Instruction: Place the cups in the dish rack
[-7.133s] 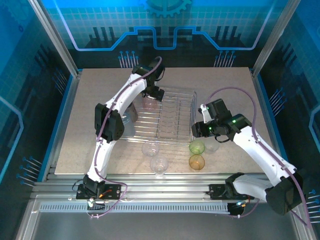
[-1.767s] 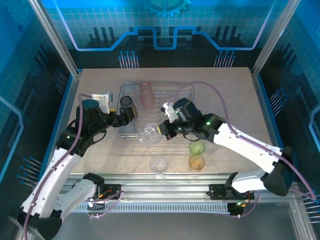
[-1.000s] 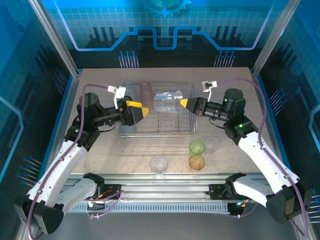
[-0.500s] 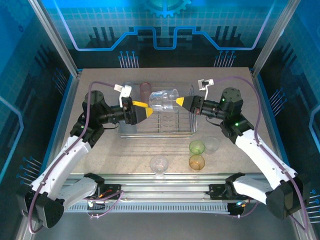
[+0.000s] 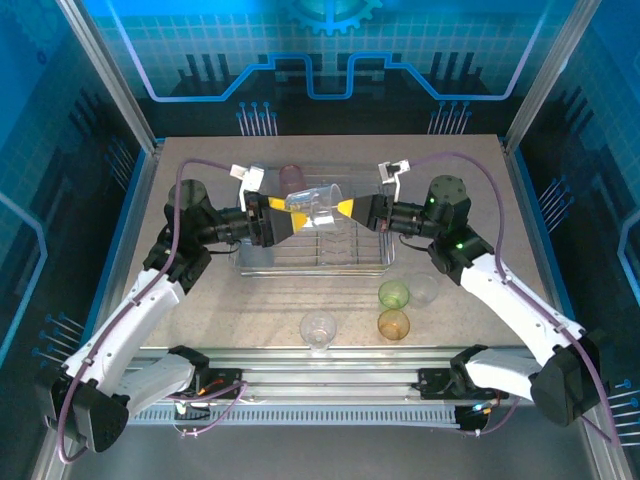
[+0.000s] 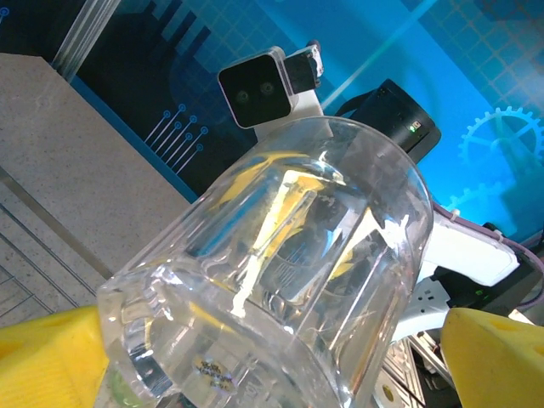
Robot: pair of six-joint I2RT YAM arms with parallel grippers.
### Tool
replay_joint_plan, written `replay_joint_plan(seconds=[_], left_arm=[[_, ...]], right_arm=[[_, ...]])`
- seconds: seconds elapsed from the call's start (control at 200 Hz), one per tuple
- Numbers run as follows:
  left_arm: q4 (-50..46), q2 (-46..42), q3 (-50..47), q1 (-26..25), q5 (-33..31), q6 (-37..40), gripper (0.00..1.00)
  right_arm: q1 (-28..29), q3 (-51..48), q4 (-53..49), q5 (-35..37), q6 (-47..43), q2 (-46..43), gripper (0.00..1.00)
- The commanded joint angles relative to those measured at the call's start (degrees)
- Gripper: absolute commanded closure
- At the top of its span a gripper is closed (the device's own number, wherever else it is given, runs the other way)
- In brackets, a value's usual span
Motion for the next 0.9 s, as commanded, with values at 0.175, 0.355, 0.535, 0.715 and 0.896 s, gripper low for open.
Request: replay_joint_plan(seconds=[0.175, 0.355, 0.535, 0.715, 0.896], left_arm=[[-0.06, 0.92, 1.37, -0.66, 2.09, -0.67, 0.06], [0.03, 0.94, 1.46, -0.66, 2.18, -1.19, 0.19], [2.6, 0.83, 1.37, -0.66, 2.35, -2.59, 0.25], [5.63, 0.68, 0.75, -0.75, 2.31, -4.06, 0.33], [5.17, 0.29, 0.67, -0.8, 1.85, -3.49, 0.46]], right_arm=[[0.88, 1.48, 7.37, -0.47, 2.52, 0.85, 1.0], [0.93, 1.39, 7.11, -0.37, 2.51, 1.27, 1.0], [1.13, 1.3, 7.13, -0.2, 2.95, 1.75, 1.0], [1.61, 1.39, 7.65, -0.65, 3.39, 2.68, 1.0], [1.59, 1.3, 7.17, -0.66, 2.65, 2.71, 0.77]])
